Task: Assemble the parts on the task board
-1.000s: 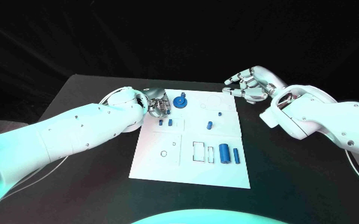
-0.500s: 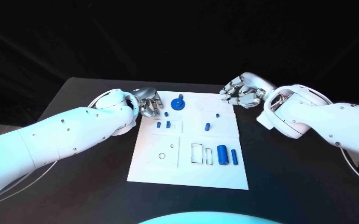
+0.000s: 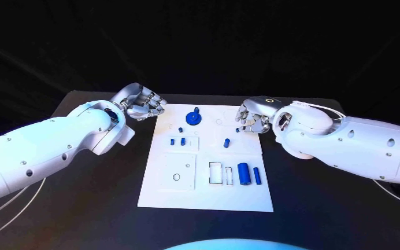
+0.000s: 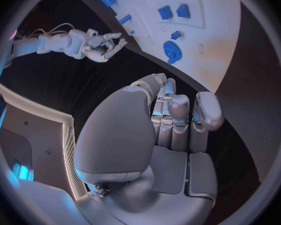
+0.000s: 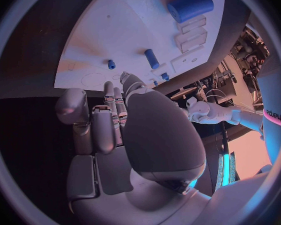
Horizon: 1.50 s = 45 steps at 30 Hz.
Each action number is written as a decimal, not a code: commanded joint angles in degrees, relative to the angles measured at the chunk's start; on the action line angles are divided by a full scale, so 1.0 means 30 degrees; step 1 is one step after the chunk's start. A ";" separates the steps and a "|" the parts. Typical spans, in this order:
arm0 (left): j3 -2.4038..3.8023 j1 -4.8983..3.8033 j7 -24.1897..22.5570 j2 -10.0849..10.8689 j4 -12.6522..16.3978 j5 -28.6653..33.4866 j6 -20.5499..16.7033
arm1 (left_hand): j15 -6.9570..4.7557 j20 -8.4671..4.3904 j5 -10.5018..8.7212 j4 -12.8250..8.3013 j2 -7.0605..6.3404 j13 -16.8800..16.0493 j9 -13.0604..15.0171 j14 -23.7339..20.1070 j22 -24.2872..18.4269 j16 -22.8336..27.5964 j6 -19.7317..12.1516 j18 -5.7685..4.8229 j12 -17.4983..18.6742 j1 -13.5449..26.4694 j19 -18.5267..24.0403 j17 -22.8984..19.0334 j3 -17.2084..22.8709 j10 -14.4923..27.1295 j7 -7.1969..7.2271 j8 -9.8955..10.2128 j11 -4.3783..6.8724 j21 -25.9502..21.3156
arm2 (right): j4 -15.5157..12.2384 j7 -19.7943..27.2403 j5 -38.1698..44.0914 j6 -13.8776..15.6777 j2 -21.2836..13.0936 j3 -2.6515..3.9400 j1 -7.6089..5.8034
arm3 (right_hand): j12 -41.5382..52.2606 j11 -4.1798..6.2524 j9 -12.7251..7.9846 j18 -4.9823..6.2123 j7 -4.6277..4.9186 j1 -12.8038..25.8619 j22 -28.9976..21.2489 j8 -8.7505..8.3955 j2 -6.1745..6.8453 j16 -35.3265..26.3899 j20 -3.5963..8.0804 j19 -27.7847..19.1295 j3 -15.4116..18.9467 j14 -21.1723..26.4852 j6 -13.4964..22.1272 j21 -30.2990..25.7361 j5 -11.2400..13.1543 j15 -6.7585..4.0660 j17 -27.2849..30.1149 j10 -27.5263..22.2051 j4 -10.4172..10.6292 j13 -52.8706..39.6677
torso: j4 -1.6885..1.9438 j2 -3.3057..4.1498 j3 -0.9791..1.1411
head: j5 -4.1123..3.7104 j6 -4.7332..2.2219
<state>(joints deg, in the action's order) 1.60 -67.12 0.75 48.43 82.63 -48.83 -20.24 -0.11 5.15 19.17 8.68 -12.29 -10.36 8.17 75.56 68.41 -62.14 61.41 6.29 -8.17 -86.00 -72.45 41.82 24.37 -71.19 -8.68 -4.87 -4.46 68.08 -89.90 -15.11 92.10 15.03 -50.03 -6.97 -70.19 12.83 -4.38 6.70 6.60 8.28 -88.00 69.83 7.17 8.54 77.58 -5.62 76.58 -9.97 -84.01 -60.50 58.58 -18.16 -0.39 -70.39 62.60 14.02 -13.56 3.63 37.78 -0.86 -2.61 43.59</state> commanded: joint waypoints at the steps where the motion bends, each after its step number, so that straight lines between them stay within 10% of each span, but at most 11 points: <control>1: 0.0002 -0.0044 -0.3185 0.0461 0.0767 0.8205 -0.0536 | 0.0045 0.0050 0.0006 -0.0103 0.0187 -0.0054 -0.0070 -0.0564 -0.0778 0.0913 0.0048 0.0261 -0.0140 0.0048 0.0625 -0.1276 0.0064 0.0302 -0.0091 -0.0035 -0.0014 -0.0890 | 0.0225 -0.1193 0.2684 -0.1018 0.0235 -0.0002 0.0092 | -0.0085 -0.0128 -0.0019 -0.0157 0.0147 -0.0017 0.0036 -0.0132 0.0196 0.0061 -0.0025 0.0128 -0.0086 -0.0829 -0.0048 0.0097 0.0071 0.0120 -0.0040 0.0063 -0.0016 0.0073 | 0.0009 0.0019 -0.0036 | -0.0071 0.0010; 11: -0.0030 -0.0054 -0.4882 0.1791 0.2623 1.3172 0.0697 | 0.0073 0.0093 -0.0011 -0.0256 0.0349 -0.0177 -0.0161 -0.1097 -0.1651 0.1790 0.0069 0.0465 -0.0378 0.0136 0.1244 -0.2486 -0.0016 0.0460 -0.0118 -0.0056 -0.0036 -0.1916 | 0.0506 -0.1321 0.3124 -0.1438 0.0588 -0.0010 0.0321 | -0.0493 -0.0207 -0.0068 -0.0372 0.0206 0.0058 0.0882 -0.0257 0.0364 0.0348 -0.0093 0.0610 -0.0377 -0.0865 -0.0101 0.1272 -0.0067 0.0189 -0.0390 0.0095 -0.0088 0.0511 | -0.0027 0.0063 -0.0077 | -0.0209 0.0129; 45: -0.0036 -0.0057 -0.4930 0.2183 0.2974 1.4088 0.1114 | 0.0124 0.0127 -0.0010 -0.0539 0.0435 -0.0267 -0.0265 -0.1379 -0.2155 0.2235 -0.0025 0.0564 -0.0565 0.0066 0.1533 -0.3112 -0.0077 0.0689 -0.0231 -0.0039 -0.0116 -0.2534 | 0.1776 -0.0482 0.2484 -0.0771 0.1641 -0.0007 0.0996 | -0.1307 0.0022 -0.0014 -0.0800 -0.0046 0.0177 0.2879 -0.0301 0.0209 0.0510 -0.0001 0.1543 -0.2759 -0.0814 -0.1109 0.3880 0.0370 0.0029 -0.0363 0.1407 -0.0687 0.1671 | -0.0004 0.0041 -0.0026 | -0.0227 0.0292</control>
<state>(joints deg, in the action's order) 1.46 -67.21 -13.63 55.10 91.45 -7.00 -18.18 0.42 5.63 19.18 7.40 -11.46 -11.09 7.46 71.78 62.02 -55.67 61.31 7.15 -9.54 -85.62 -68.28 32.58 24.04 -69.47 -9.20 -4.87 -4.72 60.78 -84.71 -17.23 99.64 12.90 -45.24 -6.97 -67.32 9.22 -4.26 6.59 5.25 8.07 -87.72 74.93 6.51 9.30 78.92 -5.63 80.66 -17.89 -84.12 -63.38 70.00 -17.29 -0.11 -71.43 66.40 12.10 -8.60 3.57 37.91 -0.96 -3.30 44.48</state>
